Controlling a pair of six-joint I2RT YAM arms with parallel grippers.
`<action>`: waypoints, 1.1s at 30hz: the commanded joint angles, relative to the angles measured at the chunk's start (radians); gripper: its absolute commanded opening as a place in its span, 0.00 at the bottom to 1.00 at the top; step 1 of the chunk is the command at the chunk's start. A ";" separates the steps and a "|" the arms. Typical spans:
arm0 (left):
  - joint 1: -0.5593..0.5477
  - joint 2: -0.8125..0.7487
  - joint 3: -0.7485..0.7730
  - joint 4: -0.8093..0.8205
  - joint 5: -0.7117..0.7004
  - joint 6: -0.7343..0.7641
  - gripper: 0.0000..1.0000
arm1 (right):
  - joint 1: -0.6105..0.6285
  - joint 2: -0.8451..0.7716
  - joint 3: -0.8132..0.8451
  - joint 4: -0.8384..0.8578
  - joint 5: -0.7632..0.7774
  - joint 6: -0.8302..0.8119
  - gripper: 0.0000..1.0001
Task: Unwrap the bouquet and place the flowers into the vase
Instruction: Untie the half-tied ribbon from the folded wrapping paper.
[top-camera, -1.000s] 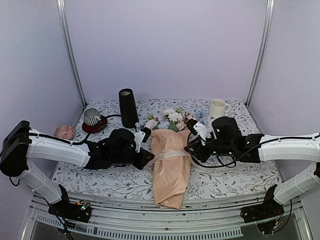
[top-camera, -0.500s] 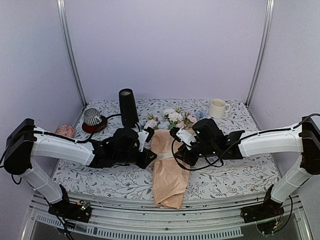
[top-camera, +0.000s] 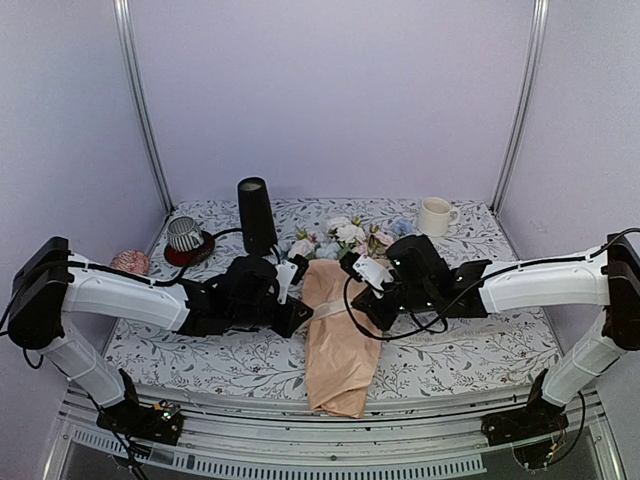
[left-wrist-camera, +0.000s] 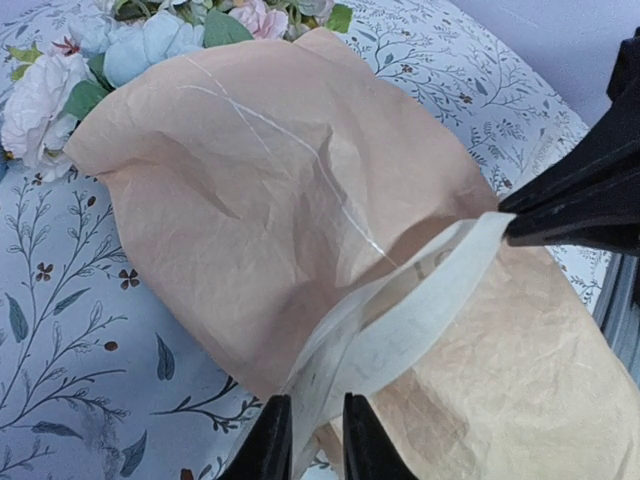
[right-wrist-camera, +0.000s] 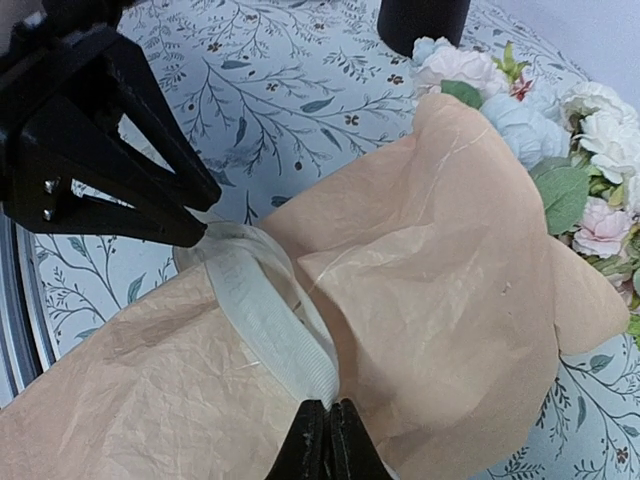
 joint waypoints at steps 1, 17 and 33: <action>0.010 0.015 0.015 -0.006 -0.005 0.009 0.20 | 0.007 -0.112 -0.038 0.060 0.085 0.035 0.06; 0.010 0.006 0.003 -0.003 -0.002 0.005 0.20 | -0.121 -0.366 -0.268 0.134 0.234 0.238 0.11; 0.010 0.034 0.035 -0.003 0.016 0.012 0.22 | -0.124 -0.398 -0.292 0.129 -0.123 0.146 0.35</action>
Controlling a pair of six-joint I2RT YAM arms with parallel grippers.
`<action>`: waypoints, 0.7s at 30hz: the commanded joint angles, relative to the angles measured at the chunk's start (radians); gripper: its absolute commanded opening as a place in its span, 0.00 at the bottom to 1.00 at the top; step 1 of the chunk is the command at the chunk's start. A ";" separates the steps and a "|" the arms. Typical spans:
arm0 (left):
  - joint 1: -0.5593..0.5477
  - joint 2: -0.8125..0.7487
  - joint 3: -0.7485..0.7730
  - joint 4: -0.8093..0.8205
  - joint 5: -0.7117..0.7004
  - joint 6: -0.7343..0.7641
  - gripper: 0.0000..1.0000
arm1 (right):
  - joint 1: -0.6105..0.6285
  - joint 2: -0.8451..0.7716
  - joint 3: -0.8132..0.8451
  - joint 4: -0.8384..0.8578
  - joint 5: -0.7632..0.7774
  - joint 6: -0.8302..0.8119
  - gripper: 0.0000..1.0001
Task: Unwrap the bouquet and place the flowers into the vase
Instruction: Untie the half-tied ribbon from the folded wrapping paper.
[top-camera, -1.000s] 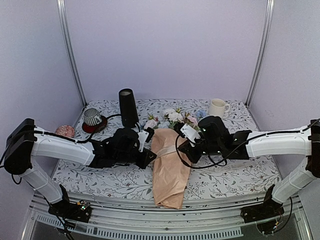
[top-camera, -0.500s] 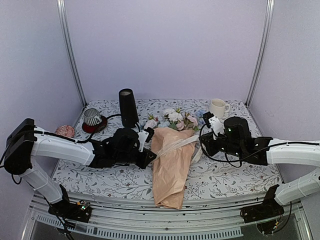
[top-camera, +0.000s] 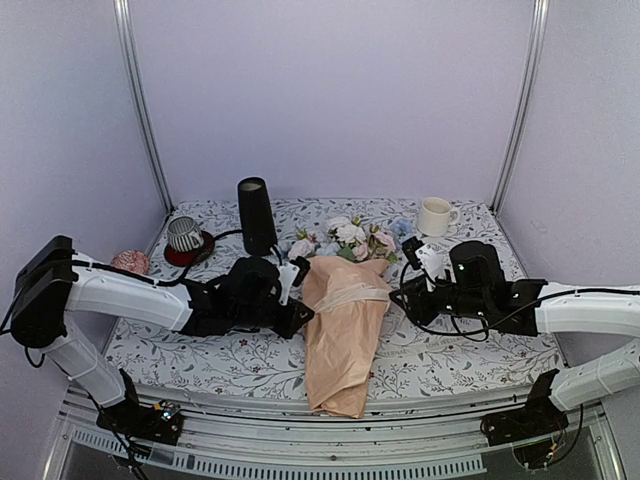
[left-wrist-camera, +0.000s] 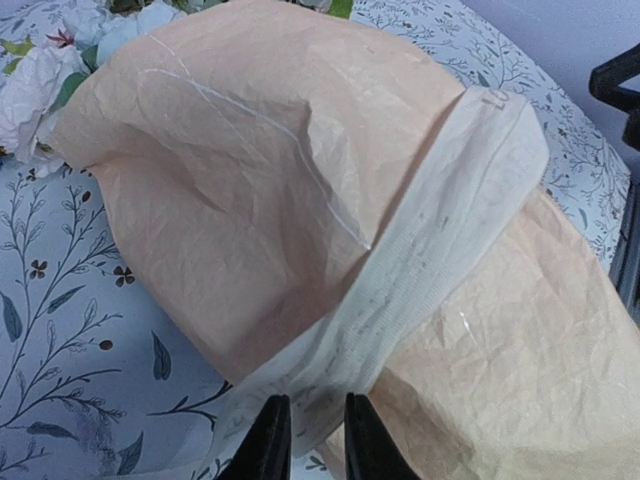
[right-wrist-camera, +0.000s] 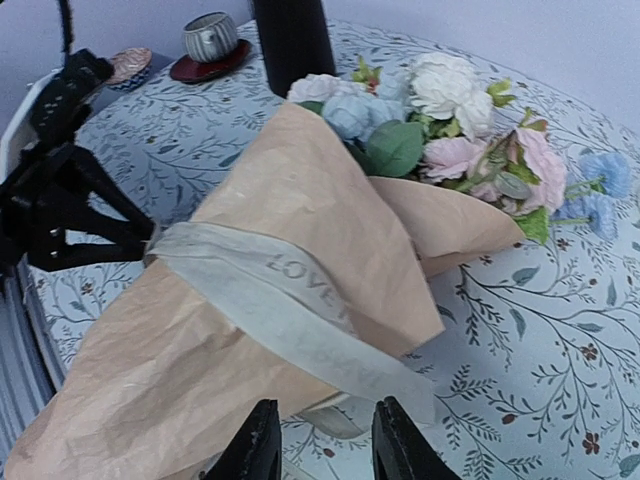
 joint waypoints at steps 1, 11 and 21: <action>0.010 0.017 0.034 -0.002 0.014 0.011 0.22 | -0.001 -0.029 0.012 0.018 -0.208 -0.071 0.36; 0.010 0.030 0.063 -0.008 0.018 0.019 0.20 | 0.031 0.148 0.154 -0.073 -0.138 -0.141 0.37; 0.010 0.033 0.051 -0.007 0.021 0.012 0.19 | 0.100 0.263 0.233 -0.116 0.052 -0.206 0.49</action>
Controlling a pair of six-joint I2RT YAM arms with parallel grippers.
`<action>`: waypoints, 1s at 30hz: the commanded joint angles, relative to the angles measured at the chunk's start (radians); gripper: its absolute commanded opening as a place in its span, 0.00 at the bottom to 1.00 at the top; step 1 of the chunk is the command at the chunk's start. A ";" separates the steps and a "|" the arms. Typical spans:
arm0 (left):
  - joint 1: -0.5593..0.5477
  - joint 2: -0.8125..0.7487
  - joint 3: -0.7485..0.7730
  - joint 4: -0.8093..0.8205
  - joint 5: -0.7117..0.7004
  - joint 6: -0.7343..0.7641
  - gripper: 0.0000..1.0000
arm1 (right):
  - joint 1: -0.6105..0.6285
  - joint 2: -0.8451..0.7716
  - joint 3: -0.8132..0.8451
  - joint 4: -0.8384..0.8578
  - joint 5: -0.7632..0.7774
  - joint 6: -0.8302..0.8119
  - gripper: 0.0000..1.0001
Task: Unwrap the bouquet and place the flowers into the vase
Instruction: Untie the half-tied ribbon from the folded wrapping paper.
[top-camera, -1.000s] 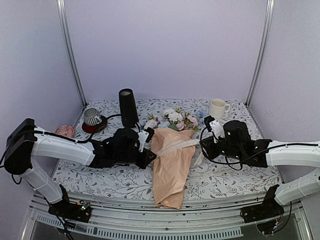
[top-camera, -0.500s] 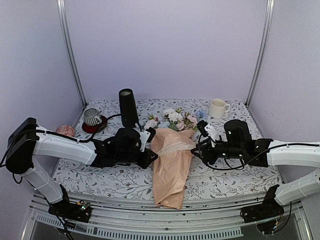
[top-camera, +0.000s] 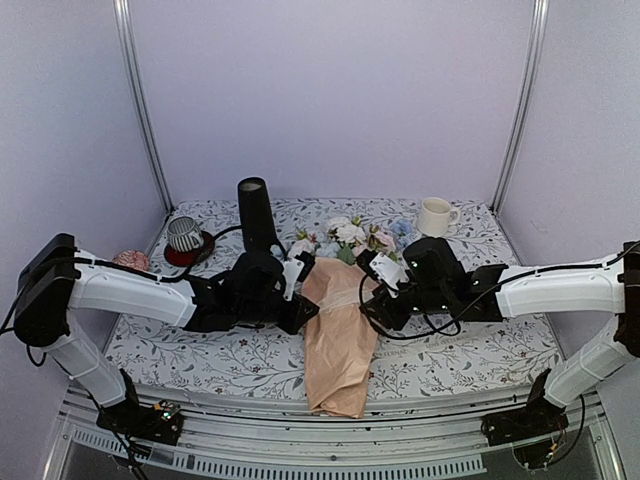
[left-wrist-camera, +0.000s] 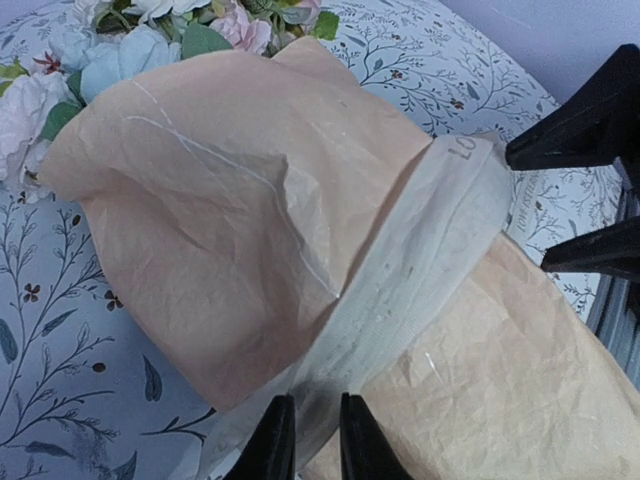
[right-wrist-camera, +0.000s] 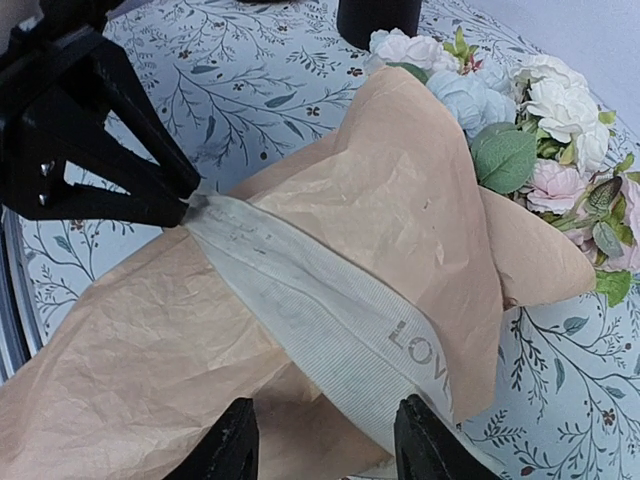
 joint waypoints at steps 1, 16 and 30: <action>0.010 0.010 0.002 -0.003 0.006 0.007 0.19 | 0.014 0.010 0.025 -0.016 0.080 -0.033 0.50; 0.010 -0.018 -0.015 -0.010 -0.015 -0.002 0.18 | 0.017 0.083 0.078 -0.047 0.167 -0.072 0.42; 0.009 -0.016 0.035 -0.031 -0.045 0.004 0.18 | 0.018 -0.097 0.002 0.014 0.163 -0.078 0.04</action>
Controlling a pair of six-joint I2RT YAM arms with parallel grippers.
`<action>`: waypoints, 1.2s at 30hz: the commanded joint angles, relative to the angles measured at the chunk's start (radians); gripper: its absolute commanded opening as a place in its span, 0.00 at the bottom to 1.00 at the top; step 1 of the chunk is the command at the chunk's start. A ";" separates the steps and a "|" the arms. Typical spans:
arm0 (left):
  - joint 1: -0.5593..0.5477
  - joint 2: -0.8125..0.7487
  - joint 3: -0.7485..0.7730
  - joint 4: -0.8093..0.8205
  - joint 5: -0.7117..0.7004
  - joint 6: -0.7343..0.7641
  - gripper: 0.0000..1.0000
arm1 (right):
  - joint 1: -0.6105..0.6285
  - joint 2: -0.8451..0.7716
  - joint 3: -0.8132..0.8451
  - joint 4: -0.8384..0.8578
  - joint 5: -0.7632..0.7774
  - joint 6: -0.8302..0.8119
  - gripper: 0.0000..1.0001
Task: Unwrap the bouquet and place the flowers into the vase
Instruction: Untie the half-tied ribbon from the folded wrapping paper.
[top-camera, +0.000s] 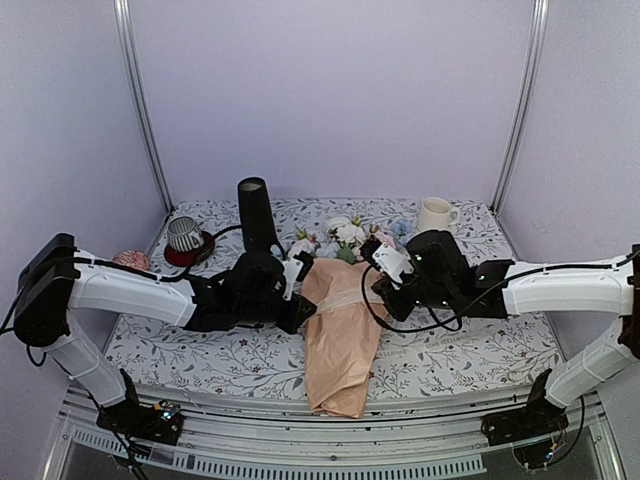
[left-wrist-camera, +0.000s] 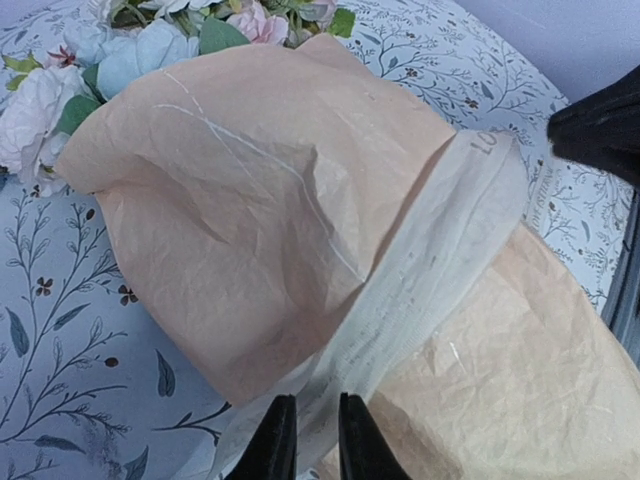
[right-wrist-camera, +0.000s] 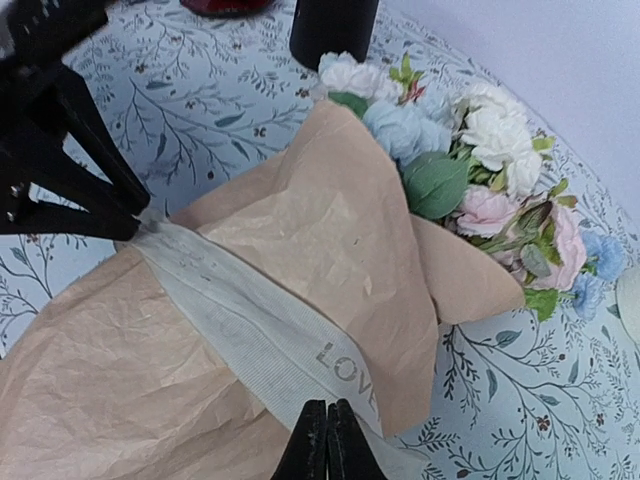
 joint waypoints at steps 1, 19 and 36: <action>0.009 -0.014 0.036 -0.012 -0.021 0.005 0.18 | 0.007 -0.123 -0.056 0.073 0.045 0.001 0.04; -0.054 0.031 0.185 -0.080 -0.092 -0.081 0.30 | -0.086 -0.524 -0.297 0.127 0.026 0.127 0.04; -0.151 0.011 0.244 -0.205 -0.233 -0.209 0.31 | -0.022 -0.398 -0.317 0.152 -0.080 0.076 0.51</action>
